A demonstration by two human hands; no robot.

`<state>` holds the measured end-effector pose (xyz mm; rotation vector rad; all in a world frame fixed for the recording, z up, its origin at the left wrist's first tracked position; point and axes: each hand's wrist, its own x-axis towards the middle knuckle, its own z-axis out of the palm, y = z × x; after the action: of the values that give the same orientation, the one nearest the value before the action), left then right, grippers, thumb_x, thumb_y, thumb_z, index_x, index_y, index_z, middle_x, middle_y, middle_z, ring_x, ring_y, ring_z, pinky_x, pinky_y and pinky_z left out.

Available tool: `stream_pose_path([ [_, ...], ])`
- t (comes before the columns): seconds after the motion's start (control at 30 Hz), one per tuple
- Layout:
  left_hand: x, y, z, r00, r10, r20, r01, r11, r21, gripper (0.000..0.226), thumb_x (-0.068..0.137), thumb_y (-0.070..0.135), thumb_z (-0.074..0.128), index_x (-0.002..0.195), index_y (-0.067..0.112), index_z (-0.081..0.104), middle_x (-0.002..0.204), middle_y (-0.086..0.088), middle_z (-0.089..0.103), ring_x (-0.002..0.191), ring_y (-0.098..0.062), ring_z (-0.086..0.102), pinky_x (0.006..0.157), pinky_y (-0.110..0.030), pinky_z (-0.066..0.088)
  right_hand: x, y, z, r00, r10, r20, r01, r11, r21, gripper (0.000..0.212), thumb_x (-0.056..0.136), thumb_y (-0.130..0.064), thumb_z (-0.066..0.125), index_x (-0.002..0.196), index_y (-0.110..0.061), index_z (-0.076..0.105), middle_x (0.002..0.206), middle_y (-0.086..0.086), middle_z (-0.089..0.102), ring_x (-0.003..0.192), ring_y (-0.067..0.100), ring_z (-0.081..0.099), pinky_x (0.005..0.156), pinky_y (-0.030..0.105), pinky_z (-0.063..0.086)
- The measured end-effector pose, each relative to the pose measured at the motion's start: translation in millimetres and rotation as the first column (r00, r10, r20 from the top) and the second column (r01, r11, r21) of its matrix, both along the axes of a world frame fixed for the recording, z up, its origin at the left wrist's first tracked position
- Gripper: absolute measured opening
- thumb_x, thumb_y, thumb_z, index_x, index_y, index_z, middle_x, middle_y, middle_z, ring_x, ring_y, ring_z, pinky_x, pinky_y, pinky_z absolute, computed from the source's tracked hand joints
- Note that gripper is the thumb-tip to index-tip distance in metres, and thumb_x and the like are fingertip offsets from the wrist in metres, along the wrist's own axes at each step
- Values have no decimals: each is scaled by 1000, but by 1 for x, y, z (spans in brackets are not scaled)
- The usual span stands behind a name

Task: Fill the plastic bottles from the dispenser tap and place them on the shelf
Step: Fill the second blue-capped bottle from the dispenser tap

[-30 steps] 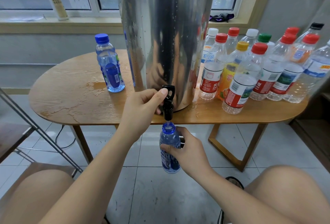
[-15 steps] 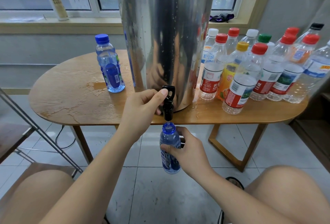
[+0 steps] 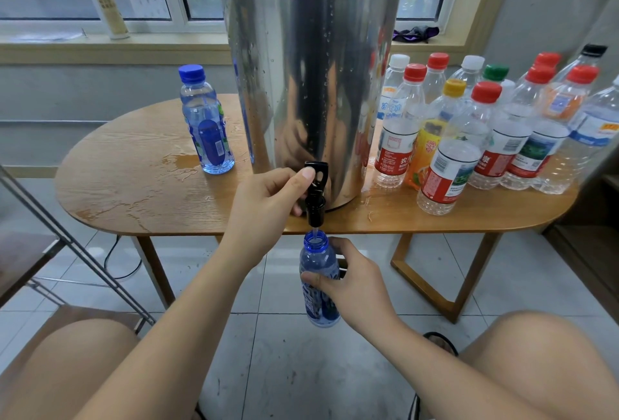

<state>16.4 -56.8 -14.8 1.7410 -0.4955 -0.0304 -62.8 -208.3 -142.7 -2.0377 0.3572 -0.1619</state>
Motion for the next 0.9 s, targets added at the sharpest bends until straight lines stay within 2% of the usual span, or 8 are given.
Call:
stream_pose_path([
  [0.27,0,0,0,1000,-9,0,9,1000,-9,43,109,42,64,67,34,73,63,-4,63,55,-5,52,64,-25,42,0,1,2,1000,-4,-9,4,1000,-4,65,83,-44,91,138,-45,56,131,-23,68,114,4,63,101,29,56],
  [0.4,0,0,0,1000,-12,-1,12,1000,-9,43,109,42,64,68,34,73,63,-2,64,56,-5,53,64,-25,42,-1,1,2,1000,0,-1,0,1000,-2,63,83,-44,91,134,-48,55,122,-27,67,112,4,64,97,25,55],
  [0.53,0,1,0,1000,-8,12,8,1000,4,42,109,43,63,69,32,73,63,-5,64,57,-5,54,66,-27,43,-1,1,1,1000,-7,5,7,1000,-4,64,82,-43,92,137,-45,57,124,-25,69,113,5,65,100,29,58],
  [0.63,1,1,-1,1000,-8,15,8,1000,9,43,109,44,63,69,31,72,64,-7,64,56,-5,54,65,-26,43,-1,1,1,1000,-2,5,2,1000,-1,63,82,-43,92,135,-47,57,116,-31,66,109,3,65,96,24,56],
  [0.7,1,1,-2,1000,-10,13,10,1000,5,43,109,44,63,70,29,72,64,-7,64,56,-5,53,65,-25,42,-1,1,1,1000,-2,5,2,1000,-4,64,82,-43,91,136,-46,57,117,-29,67,109,3,64,95,23,55],
  [0.9,3,1,-4,1000,-18,14,19,1000,-12,42,108,44,64,69,33,73,65,-8,64,56,-6,52,64,-27,42,-1,1,0,1000,-12,16,12,1000,0,65,82,-43,92,138,-43,58,129,-22,72,116,7,68,101,34,60],
])
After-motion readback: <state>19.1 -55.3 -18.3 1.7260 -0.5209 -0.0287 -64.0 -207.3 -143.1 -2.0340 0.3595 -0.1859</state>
